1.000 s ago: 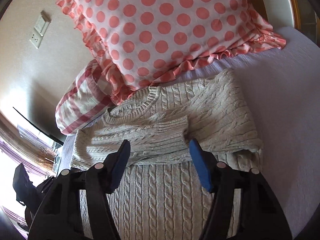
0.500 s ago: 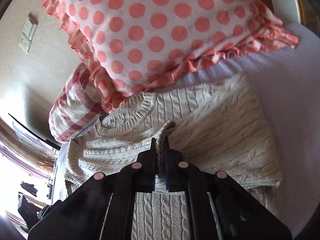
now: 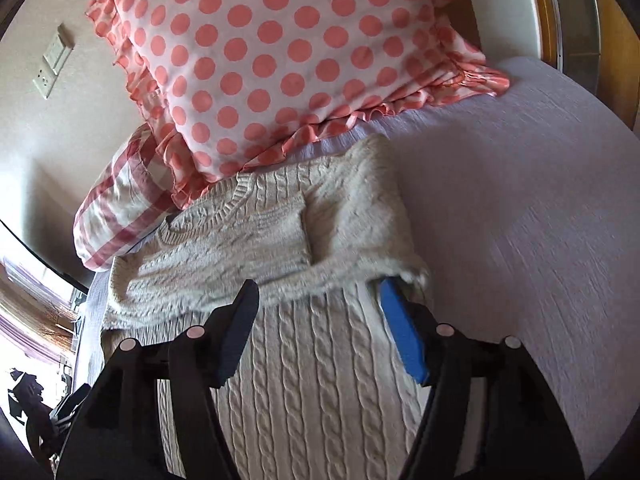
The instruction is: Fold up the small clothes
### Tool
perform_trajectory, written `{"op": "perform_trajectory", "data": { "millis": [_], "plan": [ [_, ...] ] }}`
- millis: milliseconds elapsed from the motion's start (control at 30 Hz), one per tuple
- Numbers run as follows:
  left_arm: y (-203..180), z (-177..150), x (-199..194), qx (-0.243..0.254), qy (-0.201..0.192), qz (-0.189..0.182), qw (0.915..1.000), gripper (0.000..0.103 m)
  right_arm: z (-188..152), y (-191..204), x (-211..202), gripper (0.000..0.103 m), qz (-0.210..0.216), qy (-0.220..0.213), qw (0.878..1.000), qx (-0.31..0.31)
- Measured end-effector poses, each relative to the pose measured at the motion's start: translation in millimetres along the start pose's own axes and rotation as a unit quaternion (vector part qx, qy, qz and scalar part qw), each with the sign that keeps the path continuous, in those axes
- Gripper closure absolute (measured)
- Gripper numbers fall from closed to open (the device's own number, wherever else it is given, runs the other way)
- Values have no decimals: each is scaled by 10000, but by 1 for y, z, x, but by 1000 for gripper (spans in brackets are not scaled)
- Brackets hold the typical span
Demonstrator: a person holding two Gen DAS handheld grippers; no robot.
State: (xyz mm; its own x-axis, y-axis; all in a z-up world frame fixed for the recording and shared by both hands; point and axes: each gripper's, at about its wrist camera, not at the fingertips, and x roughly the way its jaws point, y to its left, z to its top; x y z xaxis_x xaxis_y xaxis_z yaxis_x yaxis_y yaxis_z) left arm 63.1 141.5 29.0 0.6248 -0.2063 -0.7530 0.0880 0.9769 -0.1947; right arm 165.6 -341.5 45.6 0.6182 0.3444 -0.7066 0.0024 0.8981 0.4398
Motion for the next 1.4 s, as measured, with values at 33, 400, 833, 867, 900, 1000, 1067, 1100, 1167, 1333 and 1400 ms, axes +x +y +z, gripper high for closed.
{"op": "perform_trajectory", "data": {
  "millis": [33,400,833,867,900,1000,1067,1100,1167,1333,1400],
  "plan": [
    [1,-7,-2,-74,33,-53,10000,31,-12,-5,-9,46,-48,44,10000,-44],
    [-15,-75,-32,-436,14,-626,9971,29,-111,-38,-53,66,115,245,9996,3],
    [-21,-81,-43,-893,179,-1235,9882,91,-137,-36,-95,95,1440,-336,9886,276],
    [-18,-70,-44,-916,84,-1327,9869,91,-126,-34,-100,95,1580,-519,9856,317],
    [-14,-57,-46,-924,-55,-1367,9863,91,-112,-32,-103,95,1707,-692,9823,346],
    [0,-1,-44,-1005,-483,-1400,9839,91,-61,-21,-101,95,2034,-1149,9713,449],
    [10,43,-32,-1128,-687,-1329,9823,91,-24,-16,-87,95,2146,-1366,9655,560],
    [15,65,-21,-1226,-752,-1272,9814,91,-4,-15,-74,95,2145,-1427,9641,643],
    [25,108,7,-1399,-756,-1068,9815,91,33,-16,-40,95,2058,-1411,9645,866],
    [46,182,101,-1752,-283,-491,9829,92,94,-28,65,96,1334,-905,9763,1446],
    [49,196,128,-1810,-120,-327,9829,92,104,-34,94,96,1147,-754,9769,1636]
  ]
}}
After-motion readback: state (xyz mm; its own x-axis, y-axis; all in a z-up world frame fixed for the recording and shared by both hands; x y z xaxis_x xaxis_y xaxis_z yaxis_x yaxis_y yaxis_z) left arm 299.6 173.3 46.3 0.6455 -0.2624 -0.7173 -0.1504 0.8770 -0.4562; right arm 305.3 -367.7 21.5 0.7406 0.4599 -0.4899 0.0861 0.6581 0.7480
